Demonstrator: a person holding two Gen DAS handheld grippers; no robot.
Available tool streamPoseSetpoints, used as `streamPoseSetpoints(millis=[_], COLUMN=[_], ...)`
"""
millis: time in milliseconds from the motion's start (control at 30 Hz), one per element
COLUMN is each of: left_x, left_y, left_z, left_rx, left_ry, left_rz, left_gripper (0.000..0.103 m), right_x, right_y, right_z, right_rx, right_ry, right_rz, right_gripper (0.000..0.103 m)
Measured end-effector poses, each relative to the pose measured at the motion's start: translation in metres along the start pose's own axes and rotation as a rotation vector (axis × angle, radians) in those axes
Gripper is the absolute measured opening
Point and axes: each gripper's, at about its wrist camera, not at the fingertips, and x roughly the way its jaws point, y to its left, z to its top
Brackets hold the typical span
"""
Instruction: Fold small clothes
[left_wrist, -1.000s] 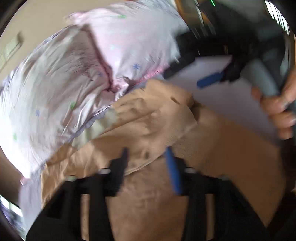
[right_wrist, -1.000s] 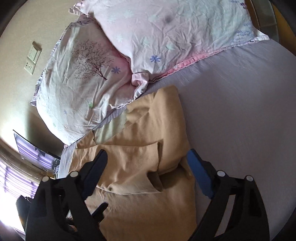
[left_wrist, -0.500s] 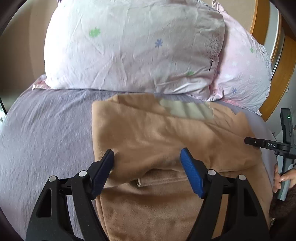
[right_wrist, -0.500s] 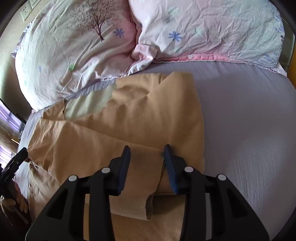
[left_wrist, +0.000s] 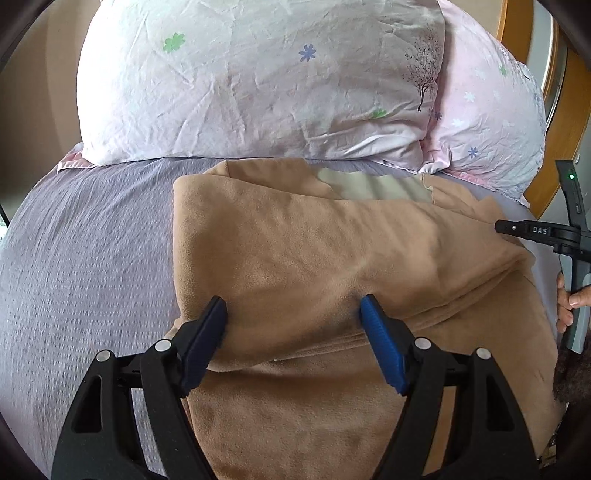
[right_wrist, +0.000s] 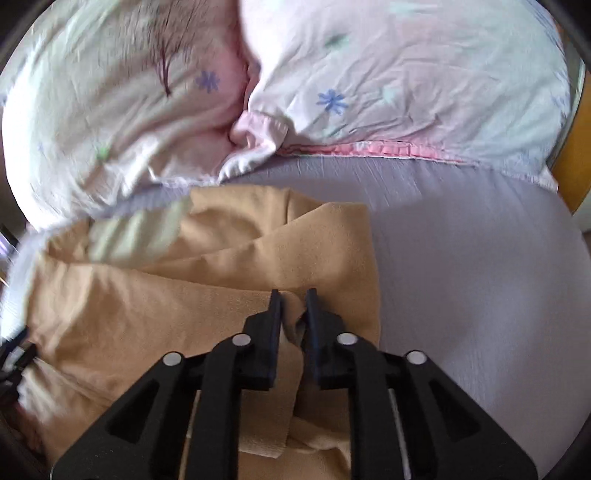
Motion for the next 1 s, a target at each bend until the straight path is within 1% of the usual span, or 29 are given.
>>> streamPoseSetpoints(millis=[33, 67, 100, 133, 200, 267, 300, 333, 367, 400, 433, 467, 500, 533, 567, 600, 633, 667, 700, 733, 767, 800, 833, 933, 1000], left_x=[0.0, 0.001, 0.0, 0.001, 0.001, 0.001, 0.001, 0.001, 0.001, 0.002, 0.002, 0.002, 0.002, 0.002, 0.002, 0.002, 0.002, 0.002, 0.003, 0.003, 0.003, 0.003, 0.004, 0.004, 0.004], left_y=[0.001, 0.001, 0.001, 0.0, -0.002, -0.002, -0.001, -0.001, -0.001, -0.001, -0.001, -0.001, -0.001, -0.001, -0.001, -0.001, 0.0, 0.0, 0.0, 0.0, 0.0, 0.0, -0.001, -0.001, -0.001], left_z=[0.0, 0.0, 0.0, 0.001, 0.001, 0.001, 0.001, 0.001, 0.0, 0.0, 0.0, 0.0, 0.0, 0.0, 0.0, 0.0, 0.0, 0.0, 0.0, 0.0, 0.0, 0.0, 0.0, 0.0, 0.0], left_rx=[-0.004, -0.006, -0.004, 0.0, 0.006, 0.004, 0.0, -0.003, -0.005, -0.006, -0.006, -0.006, -0.007, -0.007, -0.009, -0.01, -0.011, -0.011, -0.01, -0.009, -0.009, -0.008, -0.006, -0.002, 0.0], left_ry=[0.0, 0.0, 0.0, 0.001, 0.003, 0.002, 0.001, 0.0, 0.0, 0.0, 0.001, 0.001, 0.001, 0.001, 0.0, 0.001, 0.001, 0.001, 0.001, 0.001, 0.001, 0.002, 0.002, 0.004, 0.004], left_rz=[-0.004, -0.005, -0.002, 0.002, 0.007, 0.007, 0.005, 0.004, 0.003, 0.004, 0.004, 0.005, 0.004, 0.004, 0.004, 0.004, 0.004, 0.005, 0.006, 0.005, 0.006, 0.008, 0.008, 0.01, 0.01], left_gripper=[0.075, 0.076, 0.076, 0.076, 0.077, 0.077, 0.077, 0.077, 0.077, 0.077, 0.077, 0.077, 0.078, 0.078, 0.077, 0.078, 0.078, 0.078, 0.078, 0.078, 0.078, 0.078, 0.078, 0.079, 0.08], right_x=[-0.012, -0.022, -0.031, -0.038, -0.043, -0.041, -0.041, -0.044, -0.042, -0.039, -0.039, -0.044, -0.055, -0.063, -0.07, -0.072, -0.067, -0.063, -0.061, -0.06, -0.059, -0.06, -0.059, -0.04, -0.029], right_y=[-0.008, -0.015, -0.021, -0.026, -0.031, -0.027, -0.026, -0.024, -0.019, -0.016, -0.01, -0.007, -0.003, -0.001, -0.001, -0.003, -0.008, -0.016, -0.027, -0.035, -0.044, -0.05, -0.059, -0.07, -0.073], right_z=[-0.003, -0.007, -0.013, -0.019, -0.032, -0.043, -0.046, -0.048, -0.049, -0.05, -0.053, -0.053, -0.05, -0.048, -0.045, -0.043, -0.041, -0.04, -0.043, -0.045, -0.05, -0.055, -0.062, -0.075, -0.077], right_rx=[0.039, 0.063, 0.076, 0.078, 0.074, 0.064, 0.049, 0.032, 0.012, -0.006, -0.019, -0.046, -0.085, -0.104, -0.113, -0.113, -0.101, -0.066, -0.004, 0.037, 0.079, 0.119, 0.183, 0.345, 0.389], right_ry=[-0.013, -0.025, -0.033, -0.029, 0.005, 0.044, 0.037, 0.031, 0.037, 0.062, 0.059, 0.017, -0.059, -0.116, -0.156, -0.163, -0.123, -0.088, -0.047, -0.02, 0.009, 0.029, 0.058, 0.137, 0.17], right_rz=[0.056, 0.108, 0.143, 0.156, 0.173, 0.177, 0.172, 0.168, 0.188, 0.227, 0.226, 0.183, 0.112, 0.055, 0.002, -0.043, -0.057, -0.016, 0.074, 0.144, 0.225, 0.286, 0.354, 0.483, 0.514], right_gripper=[0.046, 0.052, 0.051, 0.051, 0.049, 0.04, 0.037, 0.021, 0.0, 0.0, 0.0, 0.0, 0.0, 0.0, 0.0, 0.0, 0.0, 0.004, 0.006, 0.01, 0.024, 0.033, 0.045, 0.045, 0.041])
